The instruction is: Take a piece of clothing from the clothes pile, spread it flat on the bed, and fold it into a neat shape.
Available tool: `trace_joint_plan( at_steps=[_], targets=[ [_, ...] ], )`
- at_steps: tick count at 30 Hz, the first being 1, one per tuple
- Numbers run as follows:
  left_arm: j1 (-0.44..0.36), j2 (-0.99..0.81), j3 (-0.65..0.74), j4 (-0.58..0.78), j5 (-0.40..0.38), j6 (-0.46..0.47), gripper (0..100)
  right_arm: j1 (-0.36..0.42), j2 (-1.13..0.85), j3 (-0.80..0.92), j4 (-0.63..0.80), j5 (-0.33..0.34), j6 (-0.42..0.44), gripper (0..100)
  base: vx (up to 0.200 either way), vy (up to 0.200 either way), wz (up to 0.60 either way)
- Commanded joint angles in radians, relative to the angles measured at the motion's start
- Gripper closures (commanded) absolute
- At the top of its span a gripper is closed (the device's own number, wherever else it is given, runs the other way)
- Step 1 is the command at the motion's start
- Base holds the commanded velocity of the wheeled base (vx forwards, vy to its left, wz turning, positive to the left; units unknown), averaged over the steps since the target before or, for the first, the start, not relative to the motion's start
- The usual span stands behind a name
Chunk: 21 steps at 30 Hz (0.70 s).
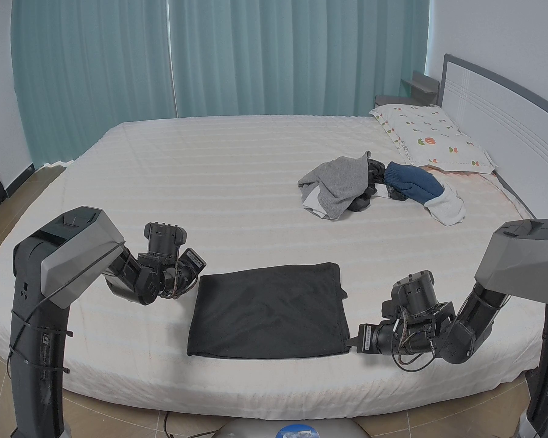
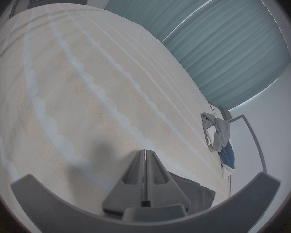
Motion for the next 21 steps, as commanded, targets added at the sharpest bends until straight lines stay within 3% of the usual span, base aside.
trace_joint_plan(
  at_steps=[1,7,17,21],
  targets=[
    [0.002,-0.020,0.001,-0.001,-0.002,-0.010,100,0.007,-0.004,0.017,0.006,0.002,-0.029,0,0.000,0.000,0.00],
    [0.002,-0.020,0.004,-0.001,-0.002,-0.011,100,-0.008,-0.020,-0.055,-0.002,0.001,-0.026,0,0.000,0.000,0.00],
    [0.006,-0.049,0.033,0.002,-0.004,-0.068,100,-0.067,0.128,-0.417,0.125,-0.030,0.036,0,0.000,0.000,0.00],
    [0.016,-0.072,0.073,-0.002,-0.047,-0.077,100,-0.085,0.217,-0.618,0.228,-0.044,0.154,0,0.000,0.000,0.00]
  ],
)
